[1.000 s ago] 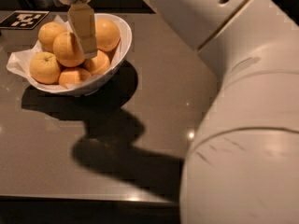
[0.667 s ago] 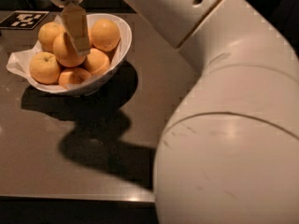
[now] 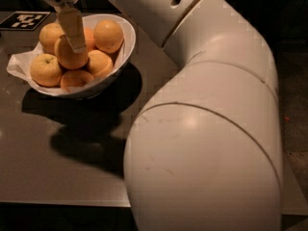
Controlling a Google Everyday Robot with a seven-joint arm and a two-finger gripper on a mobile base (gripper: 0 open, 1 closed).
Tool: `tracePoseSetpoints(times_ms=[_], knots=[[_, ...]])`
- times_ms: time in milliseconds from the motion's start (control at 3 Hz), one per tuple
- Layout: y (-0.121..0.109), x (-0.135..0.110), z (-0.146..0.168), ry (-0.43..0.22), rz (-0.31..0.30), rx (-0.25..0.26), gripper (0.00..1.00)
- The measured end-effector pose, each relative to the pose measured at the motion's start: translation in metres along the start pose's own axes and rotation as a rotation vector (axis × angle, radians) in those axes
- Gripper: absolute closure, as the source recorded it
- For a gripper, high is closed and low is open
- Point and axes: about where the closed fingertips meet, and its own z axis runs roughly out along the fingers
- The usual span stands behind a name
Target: Pick orange from white bowl
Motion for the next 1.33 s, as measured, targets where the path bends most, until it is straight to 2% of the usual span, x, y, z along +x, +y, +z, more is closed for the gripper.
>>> tracePoseSetpoints(times_ms=[333, 1333], knots=[[-0.004, 0.0, 0.01, 0.002, -0.001, -0.016, 0.29], [0.001, -0.009, 0.045, -0.01, -0.018, -0.099, 0.25]])
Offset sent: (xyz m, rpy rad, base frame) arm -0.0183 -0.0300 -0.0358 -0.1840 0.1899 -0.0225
